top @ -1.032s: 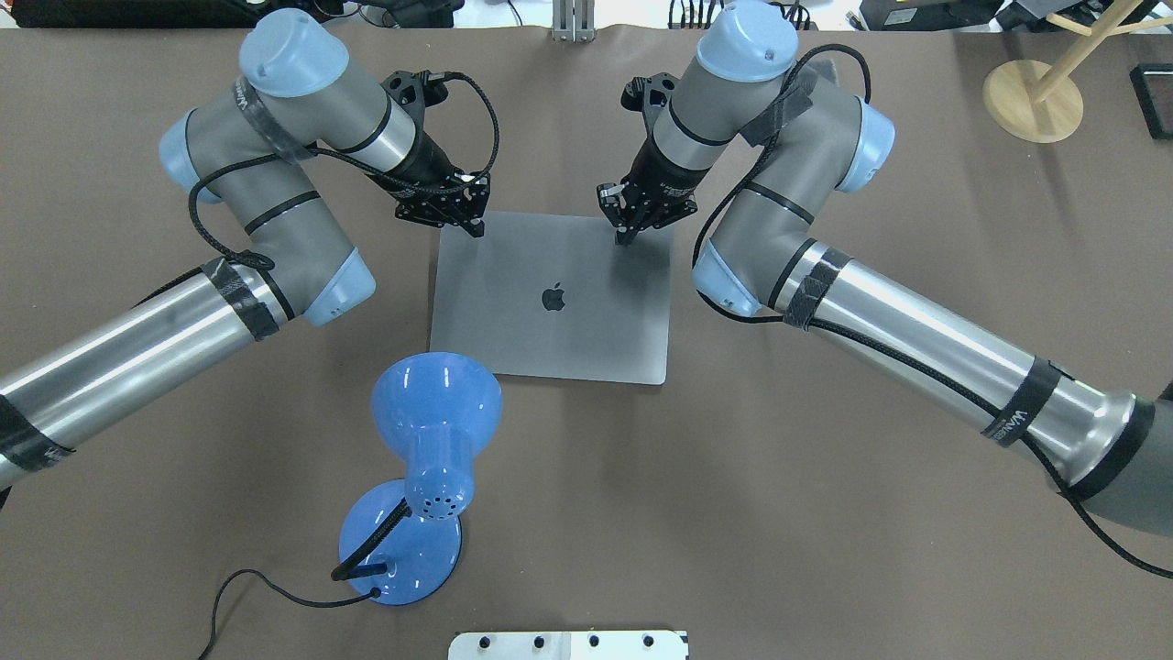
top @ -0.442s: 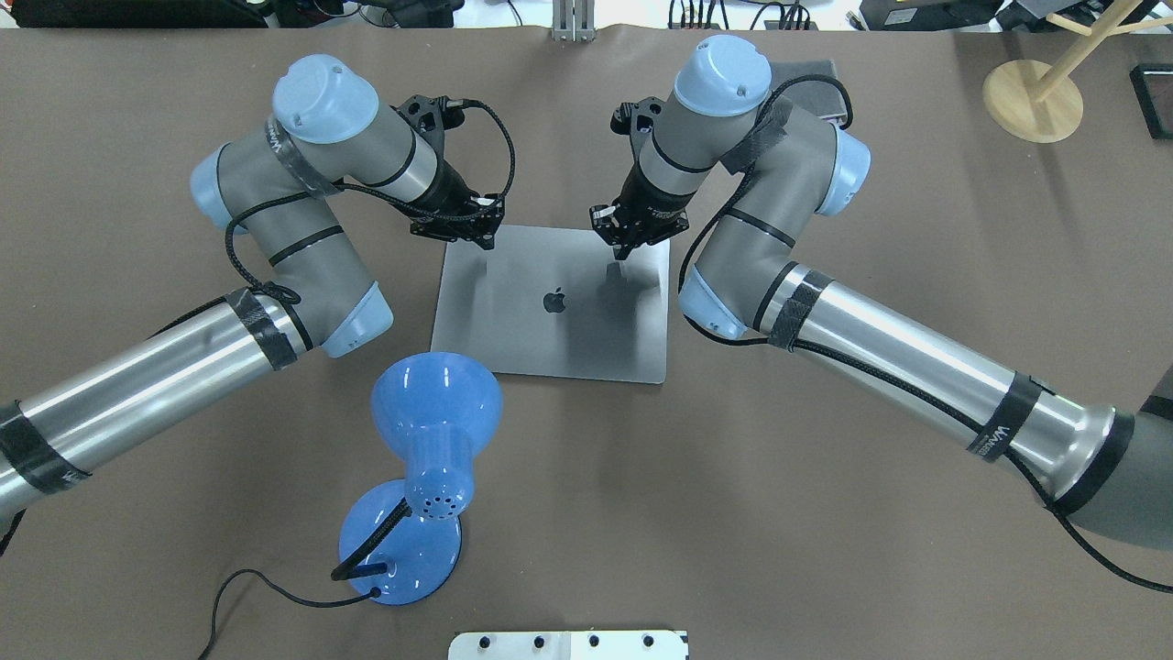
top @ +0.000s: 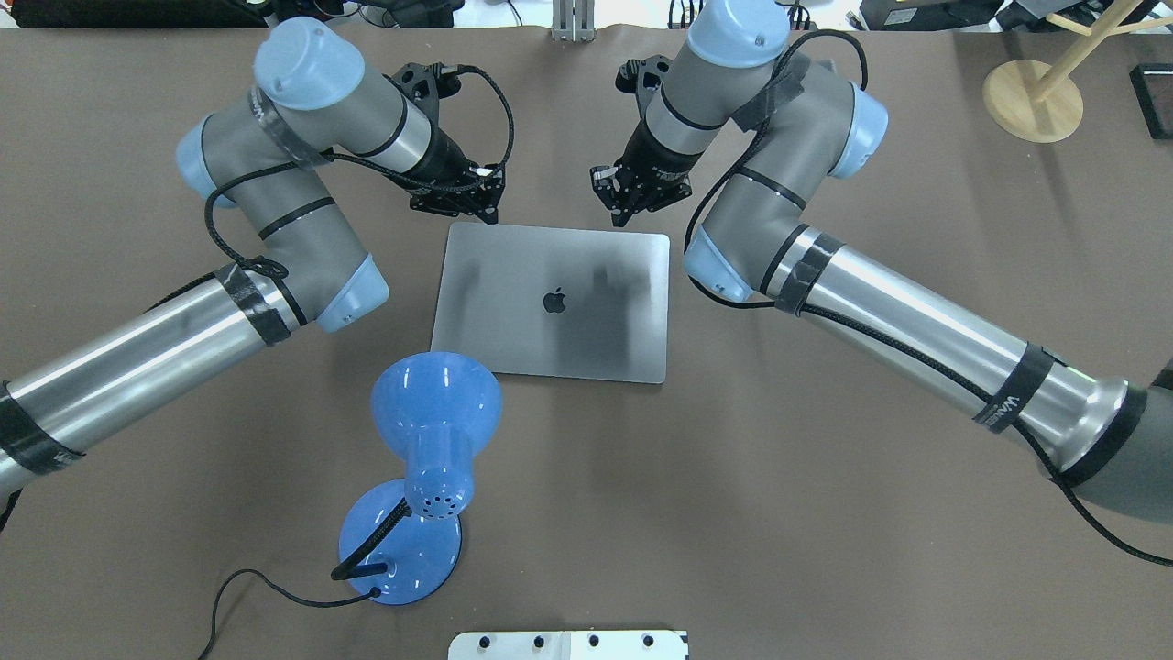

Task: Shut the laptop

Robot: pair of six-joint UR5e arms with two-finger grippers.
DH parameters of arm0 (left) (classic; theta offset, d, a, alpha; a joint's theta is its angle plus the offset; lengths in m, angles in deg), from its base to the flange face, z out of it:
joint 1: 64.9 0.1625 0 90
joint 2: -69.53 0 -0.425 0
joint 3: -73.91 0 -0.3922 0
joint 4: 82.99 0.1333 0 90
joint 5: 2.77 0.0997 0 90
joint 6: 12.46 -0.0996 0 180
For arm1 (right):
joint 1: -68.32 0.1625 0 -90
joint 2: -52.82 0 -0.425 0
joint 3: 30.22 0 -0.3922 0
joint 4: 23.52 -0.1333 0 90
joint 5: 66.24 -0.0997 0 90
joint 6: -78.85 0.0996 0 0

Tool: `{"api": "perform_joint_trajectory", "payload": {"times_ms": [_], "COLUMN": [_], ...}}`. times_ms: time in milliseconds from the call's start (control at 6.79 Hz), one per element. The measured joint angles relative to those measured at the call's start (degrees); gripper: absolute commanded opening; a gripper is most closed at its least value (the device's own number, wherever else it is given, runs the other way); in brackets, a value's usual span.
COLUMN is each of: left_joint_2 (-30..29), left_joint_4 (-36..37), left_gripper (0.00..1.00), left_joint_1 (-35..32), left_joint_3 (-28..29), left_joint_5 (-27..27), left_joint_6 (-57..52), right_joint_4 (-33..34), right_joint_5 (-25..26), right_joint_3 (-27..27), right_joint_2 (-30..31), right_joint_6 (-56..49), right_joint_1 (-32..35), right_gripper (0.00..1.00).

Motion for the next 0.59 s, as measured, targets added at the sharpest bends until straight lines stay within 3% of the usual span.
{"api": "perform_joint_trajectory", "payload": {"times_ms": [295,589], "left_joint_2": [4.5,14.6], "left_joint_4": [6.1,8.5], "left_gripper": [0.98,0.98], "left_joint_1": [-5.3,-15.6], "left_joint_3": [-8.6,-18.2], "left_joint_5": [-2.0,-6.5], "left_joint_6": [0.2,-5.2], "right_joint_4": [0.5,0.8], "right_joint_5": [-3.0,-8.8], "right_joint_3": [-6.9,-14.5], "right_joint_2": [4.0,13.2], "right_joint_6": [6.2,6.5], "right_joint_1": [5.1,13.0], "right_gripper": [1.0,1.0]}}
